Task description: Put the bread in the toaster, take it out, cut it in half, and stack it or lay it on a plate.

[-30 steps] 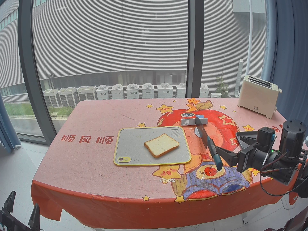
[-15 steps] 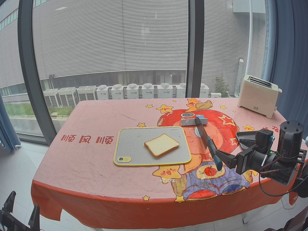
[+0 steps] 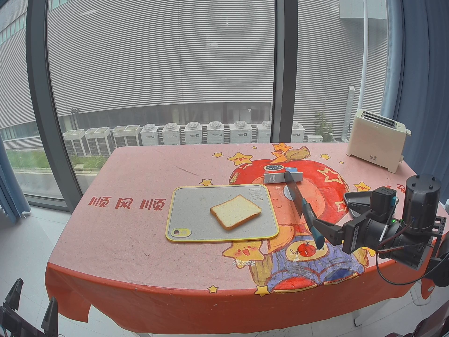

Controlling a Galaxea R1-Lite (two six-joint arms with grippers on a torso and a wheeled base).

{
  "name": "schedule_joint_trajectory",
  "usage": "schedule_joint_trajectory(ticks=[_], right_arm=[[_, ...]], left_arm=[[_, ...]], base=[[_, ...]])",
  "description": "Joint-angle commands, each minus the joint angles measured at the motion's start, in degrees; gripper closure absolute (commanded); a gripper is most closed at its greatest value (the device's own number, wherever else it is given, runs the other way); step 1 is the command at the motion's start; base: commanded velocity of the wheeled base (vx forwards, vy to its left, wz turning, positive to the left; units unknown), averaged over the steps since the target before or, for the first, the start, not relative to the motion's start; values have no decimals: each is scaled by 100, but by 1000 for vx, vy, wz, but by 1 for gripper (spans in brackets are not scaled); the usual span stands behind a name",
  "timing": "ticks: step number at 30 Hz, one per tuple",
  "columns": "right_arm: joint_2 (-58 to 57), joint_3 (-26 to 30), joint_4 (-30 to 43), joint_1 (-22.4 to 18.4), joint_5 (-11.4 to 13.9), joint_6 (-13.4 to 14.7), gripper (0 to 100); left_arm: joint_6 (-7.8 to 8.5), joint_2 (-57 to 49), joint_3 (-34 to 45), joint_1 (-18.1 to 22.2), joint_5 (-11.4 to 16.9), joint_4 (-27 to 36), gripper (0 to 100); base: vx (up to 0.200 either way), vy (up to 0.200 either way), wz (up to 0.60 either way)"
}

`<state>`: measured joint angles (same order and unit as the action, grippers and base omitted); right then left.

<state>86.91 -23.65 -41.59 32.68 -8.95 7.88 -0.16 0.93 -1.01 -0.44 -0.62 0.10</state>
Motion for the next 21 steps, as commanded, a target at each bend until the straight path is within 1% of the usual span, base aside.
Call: schedule_joint_trajectory(ticks=[1,5,11,18,21], right_arm=[[90,-17,90,36,-2,12,0],[213,-70,81,19,-10,12,0],[406,-210,81,1,-195,12,0],[424,-254,90,-69,-204,21,0],[573,-360,81,-139,-213,30,0]], left_arm=[[-2,-93,101,0,1,-1,0],[-2,-93,101,0,1,-1,0],[-2,-93,101,0,-8,-1,0],[-2,-93,101,0,-8,-1,0],[-2,-93,101,0,1,-1,0]], base=[[0,0,0],[0,0,0],[0,0,0],[0,0,0],[0,0,0]])
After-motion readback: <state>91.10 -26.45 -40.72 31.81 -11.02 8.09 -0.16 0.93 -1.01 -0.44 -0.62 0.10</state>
